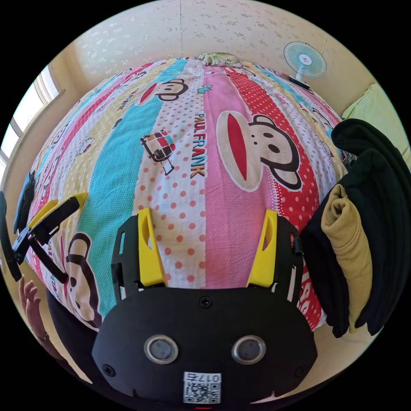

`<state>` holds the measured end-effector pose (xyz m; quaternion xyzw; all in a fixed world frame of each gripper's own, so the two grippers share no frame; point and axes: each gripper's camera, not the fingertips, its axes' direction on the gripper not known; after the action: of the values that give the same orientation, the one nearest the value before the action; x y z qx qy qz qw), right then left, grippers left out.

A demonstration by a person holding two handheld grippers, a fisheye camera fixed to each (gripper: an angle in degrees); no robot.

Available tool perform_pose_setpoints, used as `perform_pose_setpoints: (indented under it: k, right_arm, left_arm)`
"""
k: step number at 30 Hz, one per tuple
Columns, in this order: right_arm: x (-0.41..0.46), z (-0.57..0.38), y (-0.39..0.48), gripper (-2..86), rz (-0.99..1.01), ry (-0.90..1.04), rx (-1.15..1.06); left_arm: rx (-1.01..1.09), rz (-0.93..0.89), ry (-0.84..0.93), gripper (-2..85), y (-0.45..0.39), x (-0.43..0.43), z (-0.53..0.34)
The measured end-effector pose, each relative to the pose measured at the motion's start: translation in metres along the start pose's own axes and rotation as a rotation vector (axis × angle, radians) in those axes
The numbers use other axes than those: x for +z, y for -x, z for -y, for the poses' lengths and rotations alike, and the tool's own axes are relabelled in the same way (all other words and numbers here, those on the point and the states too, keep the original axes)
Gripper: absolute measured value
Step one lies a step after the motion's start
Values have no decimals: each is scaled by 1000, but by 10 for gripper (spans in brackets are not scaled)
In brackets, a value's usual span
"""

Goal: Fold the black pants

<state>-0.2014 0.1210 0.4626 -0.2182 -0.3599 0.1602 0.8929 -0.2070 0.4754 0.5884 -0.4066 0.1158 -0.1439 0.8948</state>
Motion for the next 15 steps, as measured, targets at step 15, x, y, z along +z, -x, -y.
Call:
perform_pose_setpoints:
  k: [15]
  right_arm:
    - [-37, -26, 2, 324, -1, 4, 0]
  left_arm:
    - [3, 7, 4, 288, 3, 18, -17]
